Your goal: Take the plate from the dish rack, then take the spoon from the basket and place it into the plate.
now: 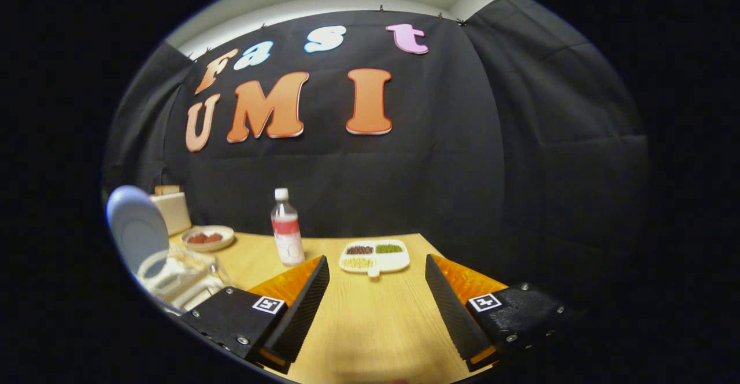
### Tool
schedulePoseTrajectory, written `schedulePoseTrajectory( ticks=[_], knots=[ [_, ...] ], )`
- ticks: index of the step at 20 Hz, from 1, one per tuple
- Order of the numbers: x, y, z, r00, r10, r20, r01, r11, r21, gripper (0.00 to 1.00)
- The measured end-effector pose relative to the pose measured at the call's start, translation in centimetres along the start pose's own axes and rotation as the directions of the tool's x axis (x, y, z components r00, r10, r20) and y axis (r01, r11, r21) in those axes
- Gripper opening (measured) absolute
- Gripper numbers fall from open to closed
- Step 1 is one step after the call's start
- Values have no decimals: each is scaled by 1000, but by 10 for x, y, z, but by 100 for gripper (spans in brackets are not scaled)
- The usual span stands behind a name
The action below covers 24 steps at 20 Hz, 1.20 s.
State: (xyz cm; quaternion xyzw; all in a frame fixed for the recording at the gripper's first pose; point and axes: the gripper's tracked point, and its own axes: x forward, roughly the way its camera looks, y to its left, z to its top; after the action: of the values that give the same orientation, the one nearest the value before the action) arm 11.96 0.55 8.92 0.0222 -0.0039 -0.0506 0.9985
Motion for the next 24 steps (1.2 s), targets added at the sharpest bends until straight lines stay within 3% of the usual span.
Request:
schedulePoseTrajectory(
  ticks=[3, 5, 9, 14, 24],
  knots=[
    [-50, 27, 85, 993, -9, 117, 9, 1000, 5, 99],
    [-90, 39, 107, 988, -30, 153, 39, 998, -53, 99],
    [-164, 45, 95, 993, -86, 85, 91, 994, -59, 99],
    [-207, 58, 77, 994, -99, 42, 100, 995, -4, 99],
    [-211, 83, 51, 993, -120, 4, 120, 993, -10, 99]
  ],
)
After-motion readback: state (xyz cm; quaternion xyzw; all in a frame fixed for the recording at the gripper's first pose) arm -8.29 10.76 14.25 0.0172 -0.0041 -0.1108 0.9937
